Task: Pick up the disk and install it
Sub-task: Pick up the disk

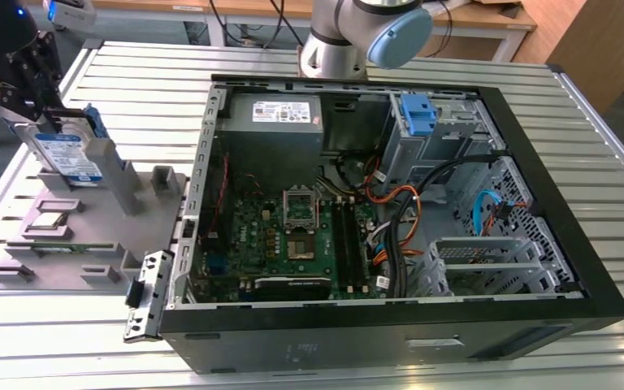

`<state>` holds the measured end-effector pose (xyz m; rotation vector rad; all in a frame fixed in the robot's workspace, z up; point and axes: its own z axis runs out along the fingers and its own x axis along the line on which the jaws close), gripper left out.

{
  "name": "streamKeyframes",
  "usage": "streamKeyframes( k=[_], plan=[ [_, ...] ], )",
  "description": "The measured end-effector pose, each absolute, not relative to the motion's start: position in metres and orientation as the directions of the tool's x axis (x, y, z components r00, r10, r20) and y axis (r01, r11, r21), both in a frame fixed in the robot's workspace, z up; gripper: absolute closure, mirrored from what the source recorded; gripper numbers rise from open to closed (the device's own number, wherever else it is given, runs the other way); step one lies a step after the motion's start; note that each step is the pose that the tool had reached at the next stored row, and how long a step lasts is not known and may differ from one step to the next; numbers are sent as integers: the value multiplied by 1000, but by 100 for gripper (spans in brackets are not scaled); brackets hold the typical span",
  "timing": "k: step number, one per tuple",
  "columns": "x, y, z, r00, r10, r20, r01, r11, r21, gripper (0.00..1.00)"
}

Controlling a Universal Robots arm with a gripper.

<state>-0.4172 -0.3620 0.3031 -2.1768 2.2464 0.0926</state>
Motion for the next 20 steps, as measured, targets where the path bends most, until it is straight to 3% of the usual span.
streamKeyframes(
  k=[20],
  plan=[
    [-417,-362,309,-32,-998,-50,-999,30,34,65]
  ],
)
